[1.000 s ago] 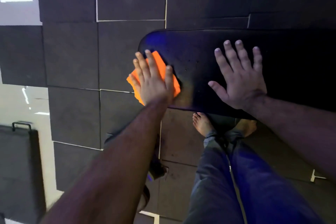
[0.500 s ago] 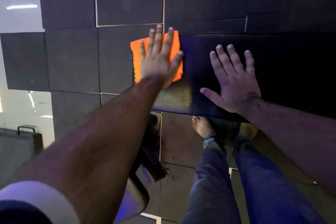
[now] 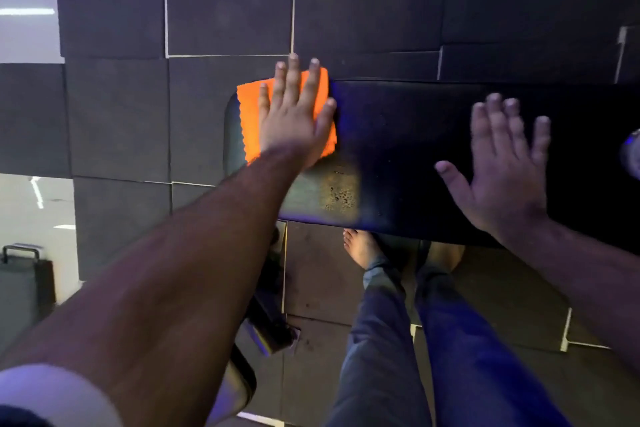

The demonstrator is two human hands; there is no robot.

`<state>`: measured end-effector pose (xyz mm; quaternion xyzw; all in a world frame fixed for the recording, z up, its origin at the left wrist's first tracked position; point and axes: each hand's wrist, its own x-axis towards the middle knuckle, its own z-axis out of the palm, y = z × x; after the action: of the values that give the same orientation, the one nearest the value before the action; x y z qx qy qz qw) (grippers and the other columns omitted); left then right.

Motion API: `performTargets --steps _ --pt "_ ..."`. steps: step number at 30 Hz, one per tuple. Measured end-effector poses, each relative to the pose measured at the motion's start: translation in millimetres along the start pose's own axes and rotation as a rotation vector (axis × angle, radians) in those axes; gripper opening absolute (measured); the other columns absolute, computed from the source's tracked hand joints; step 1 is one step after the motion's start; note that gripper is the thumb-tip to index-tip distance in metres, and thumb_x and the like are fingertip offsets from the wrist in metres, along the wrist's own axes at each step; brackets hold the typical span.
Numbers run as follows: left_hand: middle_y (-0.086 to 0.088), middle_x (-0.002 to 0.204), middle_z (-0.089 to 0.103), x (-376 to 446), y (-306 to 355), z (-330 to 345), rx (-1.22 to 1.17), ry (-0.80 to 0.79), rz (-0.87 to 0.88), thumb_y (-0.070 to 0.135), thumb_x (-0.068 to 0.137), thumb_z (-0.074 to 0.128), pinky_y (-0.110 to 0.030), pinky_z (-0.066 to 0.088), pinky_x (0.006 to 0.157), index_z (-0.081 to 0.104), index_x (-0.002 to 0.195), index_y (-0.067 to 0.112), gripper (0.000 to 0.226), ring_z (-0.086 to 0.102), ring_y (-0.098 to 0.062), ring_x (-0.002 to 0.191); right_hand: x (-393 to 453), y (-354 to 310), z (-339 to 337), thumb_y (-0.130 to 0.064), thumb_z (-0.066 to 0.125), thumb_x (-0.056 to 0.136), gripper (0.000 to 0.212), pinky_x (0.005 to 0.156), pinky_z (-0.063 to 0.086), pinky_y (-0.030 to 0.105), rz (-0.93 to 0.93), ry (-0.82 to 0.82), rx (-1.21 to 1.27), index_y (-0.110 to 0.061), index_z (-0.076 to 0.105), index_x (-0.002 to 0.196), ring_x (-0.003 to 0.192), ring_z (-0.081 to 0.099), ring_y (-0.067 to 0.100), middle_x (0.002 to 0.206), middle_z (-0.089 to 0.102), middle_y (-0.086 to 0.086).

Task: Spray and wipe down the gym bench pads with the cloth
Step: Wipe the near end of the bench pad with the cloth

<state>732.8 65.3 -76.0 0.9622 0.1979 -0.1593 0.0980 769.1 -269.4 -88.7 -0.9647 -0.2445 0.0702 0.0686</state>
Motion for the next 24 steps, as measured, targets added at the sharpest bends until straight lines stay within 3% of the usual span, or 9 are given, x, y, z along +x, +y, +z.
performTargets --steps 2,4,9,11,14,16,18,21,24 --pt "-0.007 0.184 -0.004 17 43 -1 -0.095 0.025 -0.22 0.055 0.114 0.024 -0.056 -0.003 0.135 0.01 0.176 0.026 0.069 -0.007 -0.028 0.17 -12 24 -2 -0.075 0.025 0.103 0.098 0.129 0.003 0.069 0.099 -0.056 -0.032 -0.005 0.01 0.169 0.167 0.002 0.033 0.179 0.007 0.017" --pt "-0.008 0.184 -0.001 19 86 4 -0.143 0.021 -0.24 0.055 0.114 0.024 -0.056 -0.003 0.135 0.012 0.175 0.023 0.07 -0.007 -0.028 0.17 -19 33 0 -0.074 0.027 0.1 0.1 0.128 0.003 0.071 0.123 -0.098 -0.051 -0.007 0.004 0.17 0.167 -0.003 0.033 0.18 0.0 0.014" --pt "-0.004 0.184 0.003 -36 94 20 0.007 -0.031 0.326 0.06 0.109 0.03 -0.051 0.001 0.136 0.009 0.176 0.025 0.078 0.001 -0.025 0.17 -16 33 6 -0.075 0.027 0.099 0.101 0.128 0.002 0.072 0.122 -0.105 -0.05 -0.009 0.001 0.17 0.166 -0.006 0.032 0.18 -0.004 0.011" --pt "-0.005 0.184 0.002 -47 62 17 0.074 -0.08 0.404 0.061 0.108 0.031 -0.052 0.005 0.136 0.008 0.176 0.027 0.079 0.001 -0.026 0.17 -18 35 8 -0.075 0.027 0.099 0.101 0.127 0.002 0.073 0.12 -0.099 -0.044 -0.008 0.001 0.17 0.166 -0.005 0.033 0.18 -0.004 0.012" --pt "-0.004 0.184 -0.002 -26 55 9 0.031 -0.046 0.165 0.053 0.112 0.031 -0.05 0.0 0.136 0.008 0.176 0.029 0.072 -0.002 -0.026 0.17 -18 35 13 -0.074 0.026 0.1 0.101 0.126 0.003 0.075 0.109 -0.072 -0.056 -0.006 0.001 0.17 0.166 -0.005 0.034 0.18 -0.005 0.013" --pt "-0.004 0.184 -0.001 -3 92 4 -0.073 -0.009 -0.078 0.05 0.115 0.029 -0.051 -0.003 0.136 0.012 0.176 0.03 0.066 -0.005 -0.027 0.17 -16 35 13 -0.074 0.026 0.1 0.1 0.126 0.004 0.075 0.113 -0.069 -0.056 -0.006 0.0 0.17 0.166 -0.005 0.035 0.18 -0.006 0.013" --pt "-0.004 0.184 0.002 10 135 5 -0.118 -0.008 -0.165 0.05 0.116 0.026 -0.052 -0.005 0.135 0.017 0.175 0.029 0.064 -0.007 -0.027 0.17 -17 36 15 -0.073 0.027 0.1 0.1 0.126 0.004 0.075 0.111 -0.065 -0.057 -0.006 0.001 0.17 0.166 -0.004 0.035 0.18 -0.005 0.013" --pt "-0.004 0.184 0.005 -11 166 24 -0.065 0.019 0.034 0.054 0.112 0.025 -0.05 -0.005 0.135 0.016 0.175 0.026 0.069 -0.002 -0.026 0.17 -19 39 19 -0.072 0.029 0.1 0.1 0.126 0.004 0.075 0.097 -0.048 -0.065 -0.007 0.002 0.17 0.166 -0.003 0.035 0.18 -0.004 0.012" --pt "-0.004 0.184 0.007 -73 146 46 -0.022 0.044 0.334 0.057 0.109 0.034 -0.049 0.0 0.135 0.012 0.175 0.027 0.076 0.004 -0.024 0.17 -18 40 17 -0.07 0.029 0.101 0.097 0.125 0.005 0.075 0.092 -0.058 -0.055 -0.007 0.001 0.17 0.166 -0.004 0.035 0.18 -0.005 0.012"
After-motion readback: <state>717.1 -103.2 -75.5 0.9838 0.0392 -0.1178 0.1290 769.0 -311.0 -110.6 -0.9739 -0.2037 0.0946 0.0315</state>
